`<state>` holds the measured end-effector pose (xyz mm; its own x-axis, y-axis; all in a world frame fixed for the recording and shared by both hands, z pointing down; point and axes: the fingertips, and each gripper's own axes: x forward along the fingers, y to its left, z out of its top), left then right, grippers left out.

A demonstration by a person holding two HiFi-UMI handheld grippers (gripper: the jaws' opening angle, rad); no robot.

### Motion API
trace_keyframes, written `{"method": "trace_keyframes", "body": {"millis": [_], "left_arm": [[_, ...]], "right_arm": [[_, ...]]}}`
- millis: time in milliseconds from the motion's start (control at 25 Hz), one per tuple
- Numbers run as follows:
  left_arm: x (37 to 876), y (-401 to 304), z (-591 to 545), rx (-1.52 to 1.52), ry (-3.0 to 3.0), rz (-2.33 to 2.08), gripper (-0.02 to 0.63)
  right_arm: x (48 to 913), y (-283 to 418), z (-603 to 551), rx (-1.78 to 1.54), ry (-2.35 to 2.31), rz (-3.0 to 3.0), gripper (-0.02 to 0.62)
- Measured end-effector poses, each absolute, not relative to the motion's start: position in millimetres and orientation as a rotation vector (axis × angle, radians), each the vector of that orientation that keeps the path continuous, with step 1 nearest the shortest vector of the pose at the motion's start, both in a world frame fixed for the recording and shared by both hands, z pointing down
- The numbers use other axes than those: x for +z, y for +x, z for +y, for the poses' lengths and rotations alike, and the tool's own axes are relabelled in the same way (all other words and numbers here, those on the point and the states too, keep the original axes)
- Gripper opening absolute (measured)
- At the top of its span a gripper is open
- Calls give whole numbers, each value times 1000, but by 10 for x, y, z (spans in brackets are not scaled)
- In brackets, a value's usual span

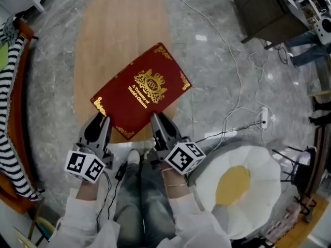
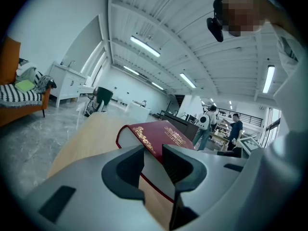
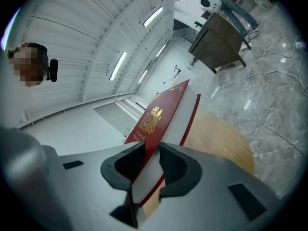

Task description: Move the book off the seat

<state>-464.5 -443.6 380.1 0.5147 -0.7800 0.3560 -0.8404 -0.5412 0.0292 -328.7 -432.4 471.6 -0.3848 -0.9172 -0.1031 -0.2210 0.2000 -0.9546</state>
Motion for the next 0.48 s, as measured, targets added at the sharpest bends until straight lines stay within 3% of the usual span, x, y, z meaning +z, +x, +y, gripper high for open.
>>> {"method": "trace_keyframes", "body": {"millis": [480], "left_arm": [[4836,-5069,-4651,533,2413,-1358,118]], "right_arm": [[5757,-3735,-4486,-1422,-1086,1793,95]]}}
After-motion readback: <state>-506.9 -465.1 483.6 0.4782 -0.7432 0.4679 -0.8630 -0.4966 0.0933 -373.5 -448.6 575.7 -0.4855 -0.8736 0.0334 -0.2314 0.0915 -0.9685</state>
